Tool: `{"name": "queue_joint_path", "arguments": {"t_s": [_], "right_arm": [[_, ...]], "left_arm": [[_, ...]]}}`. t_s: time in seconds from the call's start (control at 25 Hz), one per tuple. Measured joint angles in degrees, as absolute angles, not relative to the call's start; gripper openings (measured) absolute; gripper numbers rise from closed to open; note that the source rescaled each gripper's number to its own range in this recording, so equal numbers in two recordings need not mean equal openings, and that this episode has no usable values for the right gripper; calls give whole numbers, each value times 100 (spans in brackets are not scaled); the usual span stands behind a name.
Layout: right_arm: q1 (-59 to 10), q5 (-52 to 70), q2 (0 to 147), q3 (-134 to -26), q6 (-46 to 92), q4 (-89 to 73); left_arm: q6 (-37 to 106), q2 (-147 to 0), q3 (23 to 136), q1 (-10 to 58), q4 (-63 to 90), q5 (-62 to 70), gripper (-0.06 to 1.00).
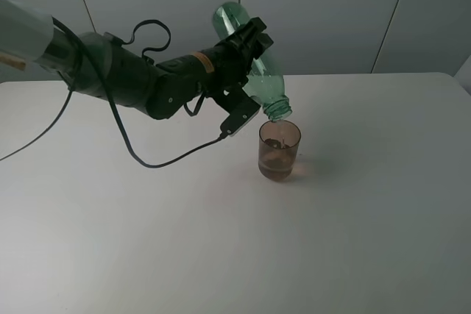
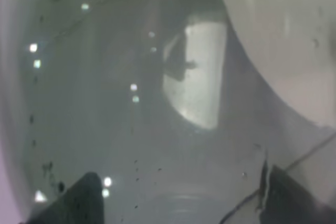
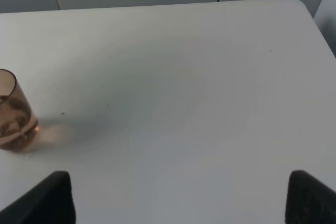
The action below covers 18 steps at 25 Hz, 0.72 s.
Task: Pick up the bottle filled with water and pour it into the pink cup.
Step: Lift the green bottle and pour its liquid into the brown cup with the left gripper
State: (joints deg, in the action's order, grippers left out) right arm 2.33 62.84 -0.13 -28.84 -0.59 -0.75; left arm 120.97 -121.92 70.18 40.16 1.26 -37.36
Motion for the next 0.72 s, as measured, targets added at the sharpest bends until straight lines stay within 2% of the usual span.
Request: {"name": "queue_joint_path", "arguments": {"t_s": [0.72], "right_arm": [[233,6284,-13,-2884,-59,-75]], "left_arm": [[12097,-12047,7018,4059,-973,-4137,4]]}}
